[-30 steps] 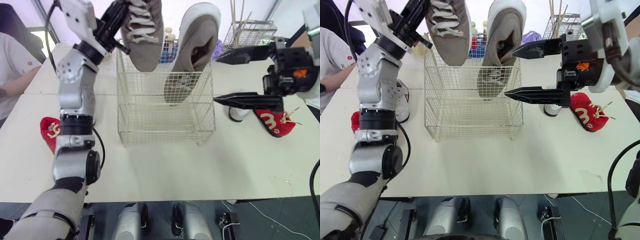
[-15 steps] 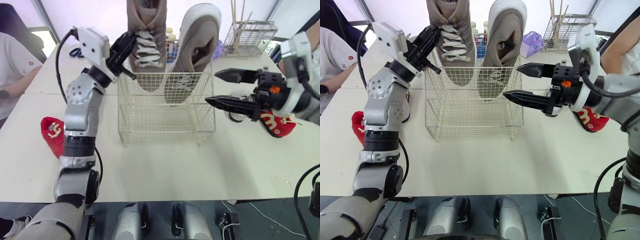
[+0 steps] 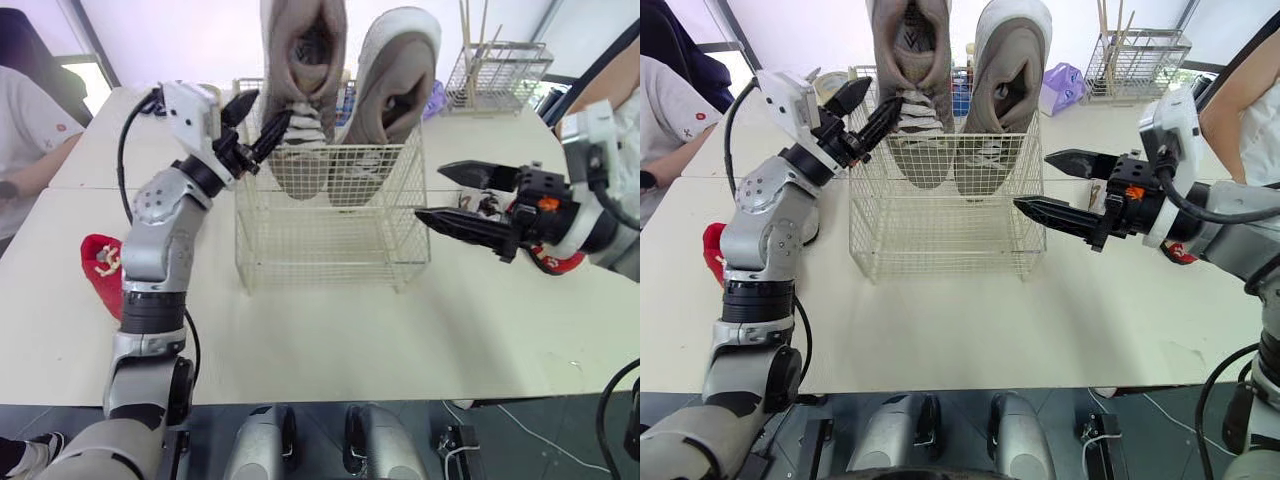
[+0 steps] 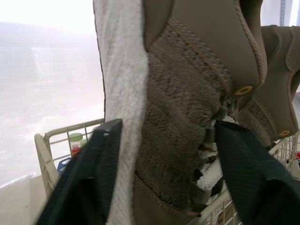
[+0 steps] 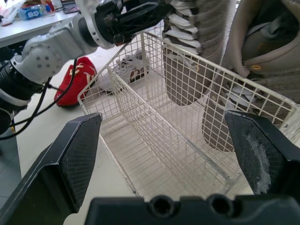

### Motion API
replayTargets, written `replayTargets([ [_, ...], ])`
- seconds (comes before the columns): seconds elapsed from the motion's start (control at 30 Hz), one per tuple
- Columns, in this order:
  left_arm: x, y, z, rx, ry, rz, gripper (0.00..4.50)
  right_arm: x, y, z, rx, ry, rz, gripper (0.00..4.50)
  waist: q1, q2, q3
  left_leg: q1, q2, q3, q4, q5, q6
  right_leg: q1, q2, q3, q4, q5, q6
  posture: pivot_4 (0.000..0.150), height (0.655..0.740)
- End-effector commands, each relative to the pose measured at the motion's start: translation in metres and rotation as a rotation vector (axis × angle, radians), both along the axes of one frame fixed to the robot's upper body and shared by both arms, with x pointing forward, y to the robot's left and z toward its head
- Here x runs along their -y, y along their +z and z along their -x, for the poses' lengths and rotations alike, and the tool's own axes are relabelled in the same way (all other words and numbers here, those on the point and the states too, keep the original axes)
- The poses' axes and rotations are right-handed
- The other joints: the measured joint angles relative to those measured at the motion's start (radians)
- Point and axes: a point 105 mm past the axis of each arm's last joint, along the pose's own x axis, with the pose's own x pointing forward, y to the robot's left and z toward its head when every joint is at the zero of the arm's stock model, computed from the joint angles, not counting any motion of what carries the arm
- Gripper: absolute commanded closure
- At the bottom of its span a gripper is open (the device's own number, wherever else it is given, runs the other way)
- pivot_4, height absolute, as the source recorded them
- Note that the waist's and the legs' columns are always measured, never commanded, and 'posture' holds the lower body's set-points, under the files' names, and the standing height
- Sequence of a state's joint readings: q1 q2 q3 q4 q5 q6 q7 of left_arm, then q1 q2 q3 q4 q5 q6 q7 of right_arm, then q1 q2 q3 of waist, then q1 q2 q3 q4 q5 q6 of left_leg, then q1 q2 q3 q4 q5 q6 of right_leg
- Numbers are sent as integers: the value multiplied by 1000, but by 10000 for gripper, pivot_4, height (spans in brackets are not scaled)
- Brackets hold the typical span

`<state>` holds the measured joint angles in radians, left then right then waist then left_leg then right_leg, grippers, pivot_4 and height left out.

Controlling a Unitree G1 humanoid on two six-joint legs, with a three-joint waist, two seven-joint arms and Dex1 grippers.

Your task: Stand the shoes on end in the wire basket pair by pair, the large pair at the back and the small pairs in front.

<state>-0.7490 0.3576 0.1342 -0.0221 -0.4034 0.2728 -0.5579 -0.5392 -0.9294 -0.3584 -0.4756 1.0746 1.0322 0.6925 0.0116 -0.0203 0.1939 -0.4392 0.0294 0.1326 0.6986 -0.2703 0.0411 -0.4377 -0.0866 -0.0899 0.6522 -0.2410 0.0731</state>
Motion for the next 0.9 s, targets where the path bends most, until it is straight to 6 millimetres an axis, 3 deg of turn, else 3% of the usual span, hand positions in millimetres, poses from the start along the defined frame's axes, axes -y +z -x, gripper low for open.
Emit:
replayTargets([
  [0.03, -6, 29, 27, 92, -6, 11, 12802, -1, 11, 0, 56, 13, 4, 0, -1, 0, 0, 0, 0, 0, 0, 0, 0, 0, 0, 0, 0, 0, 0, 1500, 7400],
  [0.37, -35, 4, 53, -96, 77, 97, 12802, -1, 10, -15, 47, 54, -4, 0, 1, 0, 0, 3, 0, -1, 0, 0, 0, 4, -1, 1, -1, 0, 0, 1500, 7400],
  [0.53, -57, 4, 66, -180, 41, 205, 12802, 7, 25, -26, 102, 49, -80, 0, 0, 0, 0, 3, 0, -1, 0, 0, 0, 4, -1, 1, -1, 0, 0, 1500, 7400],
  [0.63, -64, 14, 84, -247, -80, 218, 317, 44, 54, -53, 220, -150, -178, 0, -3, 0, 0, 3, 1, -1, 0, 0, 0, 4, 0, 1, -1, 0, 0, 1500, 7400],
  [0.73, -51, 12, 100, -315, -174, 160, 317, 74, 63, -64, 253, -246, -222, 0, 3, 1, 0, 4, 0, -1, 0, 0, 0, 4, -1, 1, -1, 0, 0, 1500, 7400],
  [0.8, -26, 5, 119, -365, -278, 112, 317, 115, 72, -80, 336, -443, -291, 0, 2, 1, 0, 4, 0, -2, 0, 0, 0, 6, -1, 0, -3, 0, 0, 1500, 7400],
  [0.9, 3, -31, 136, -473, -236, -14, 317, 172, 59, -97, 359, -725, -308, 0, 1, 1, 0, 7, -3, -2, 0, -1, 1, 9, -4, 1, -4, 0, 0, 1500, 7400],
])
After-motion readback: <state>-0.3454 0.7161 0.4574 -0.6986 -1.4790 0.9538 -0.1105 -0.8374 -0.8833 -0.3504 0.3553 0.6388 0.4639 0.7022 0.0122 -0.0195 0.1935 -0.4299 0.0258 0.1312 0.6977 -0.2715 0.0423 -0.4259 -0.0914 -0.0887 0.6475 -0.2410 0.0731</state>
